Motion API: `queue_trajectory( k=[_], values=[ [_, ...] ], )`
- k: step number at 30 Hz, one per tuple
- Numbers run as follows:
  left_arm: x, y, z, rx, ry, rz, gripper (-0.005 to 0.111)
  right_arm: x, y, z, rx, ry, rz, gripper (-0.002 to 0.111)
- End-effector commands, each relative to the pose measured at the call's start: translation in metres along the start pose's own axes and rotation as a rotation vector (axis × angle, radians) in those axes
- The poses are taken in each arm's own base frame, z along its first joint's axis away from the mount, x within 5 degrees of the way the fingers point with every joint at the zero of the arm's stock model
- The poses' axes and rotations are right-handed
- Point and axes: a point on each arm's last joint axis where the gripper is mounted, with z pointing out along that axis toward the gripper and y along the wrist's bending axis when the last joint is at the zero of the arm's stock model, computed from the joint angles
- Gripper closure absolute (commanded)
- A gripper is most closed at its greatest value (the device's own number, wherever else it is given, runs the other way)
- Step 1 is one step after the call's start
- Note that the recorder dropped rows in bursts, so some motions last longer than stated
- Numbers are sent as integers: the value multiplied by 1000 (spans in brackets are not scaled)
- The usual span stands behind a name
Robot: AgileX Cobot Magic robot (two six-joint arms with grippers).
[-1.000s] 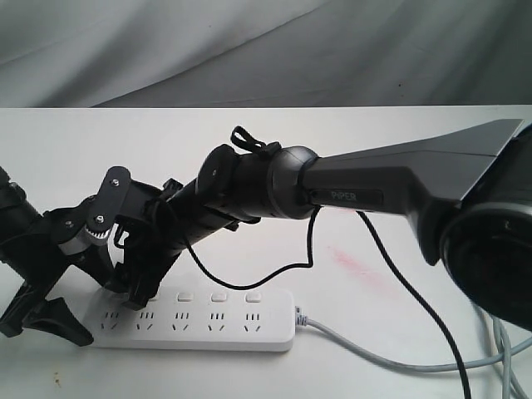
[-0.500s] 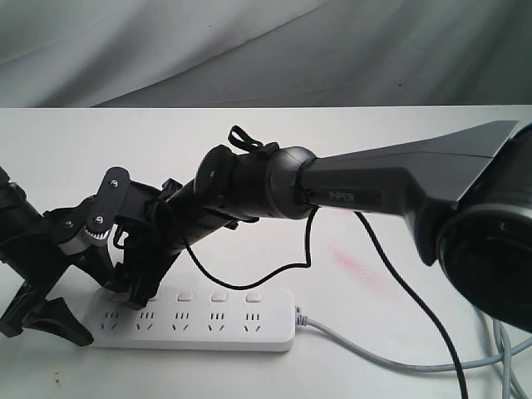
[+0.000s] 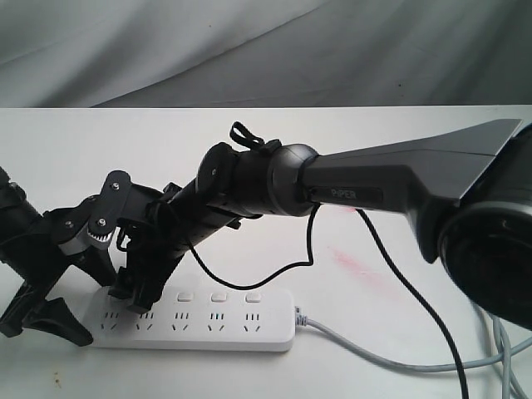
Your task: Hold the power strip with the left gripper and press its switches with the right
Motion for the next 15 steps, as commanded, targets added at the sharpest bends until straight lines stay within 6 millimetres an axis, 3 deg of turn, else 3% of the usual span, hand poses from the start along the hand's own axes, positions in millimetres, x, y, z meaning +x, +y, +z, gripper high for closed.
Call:
queue_trajectory(
  k=[1,15],
  values=[
    [0,-1,1,11,1,8,65,20,6,16,-42,72,-47,33],
    [0,-1,1,11,1,8,65,18,1,16,14,59,4,33]
  ],
)
